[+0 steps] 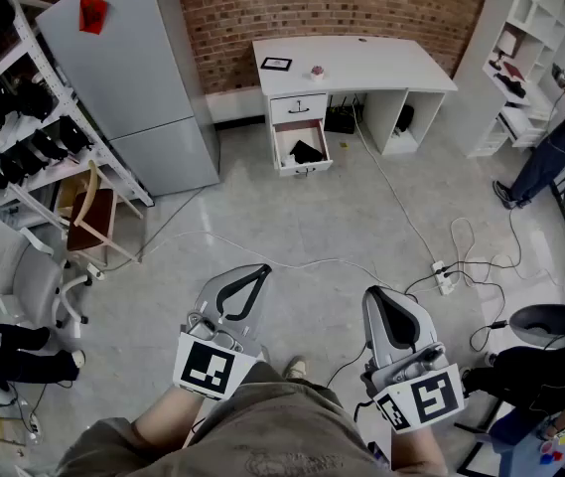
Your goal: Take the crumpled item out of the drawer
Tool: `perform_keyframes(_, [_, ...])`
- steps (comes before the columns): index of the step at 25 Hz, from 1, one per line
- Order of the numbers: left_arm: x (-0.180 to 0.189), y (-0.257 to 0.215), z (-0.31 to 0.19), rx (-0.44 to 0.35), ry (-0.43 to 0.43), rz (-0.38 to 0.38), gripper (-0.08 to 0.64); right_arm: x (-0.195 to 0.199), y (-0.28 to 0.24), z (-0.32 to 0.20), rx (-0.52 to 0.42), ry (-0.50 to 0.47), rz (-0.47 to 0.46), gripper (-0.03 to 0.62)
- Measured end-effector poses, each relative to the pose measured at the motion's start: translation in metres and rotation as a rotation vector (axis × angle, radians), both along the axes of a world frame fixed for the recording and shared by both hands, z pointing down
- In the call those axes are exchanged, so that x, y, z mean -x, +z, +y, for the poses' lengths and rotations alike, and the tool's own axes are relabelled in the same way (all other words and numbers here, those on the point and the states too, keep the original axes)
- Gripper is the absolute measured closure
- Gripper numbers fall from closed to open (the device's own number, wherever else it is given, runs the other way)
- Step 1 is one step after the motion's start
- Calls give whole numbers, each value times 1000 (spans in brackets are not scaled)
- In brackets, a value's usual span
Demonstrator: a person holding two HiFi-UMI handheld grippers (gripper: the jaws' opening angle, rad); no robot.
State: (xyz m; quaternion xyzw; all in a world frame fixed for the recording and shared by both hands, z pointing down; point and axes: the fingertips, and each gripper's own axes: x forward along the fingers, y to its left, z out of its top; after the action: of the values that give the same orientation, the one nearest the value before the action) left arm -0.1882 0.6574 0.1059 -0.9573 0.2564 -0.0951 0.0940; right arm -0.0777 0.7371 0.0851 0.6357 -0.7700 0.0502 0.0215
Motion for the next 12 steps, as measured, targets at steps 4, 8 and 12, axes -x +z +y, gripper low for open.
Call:
perform_keyframes(4, [-2,5,4,-7,4,-8,558,-5,5,3,-9,17,-20,563])
perform_keyframes(8, [-2,4,5,-1,1,-9,558,-5,3,4,-13,22,-25,563])
perform_keyframes(12, [-1,2,4,0,0,-9,558,-4,1,3,-14,17,-20,563])
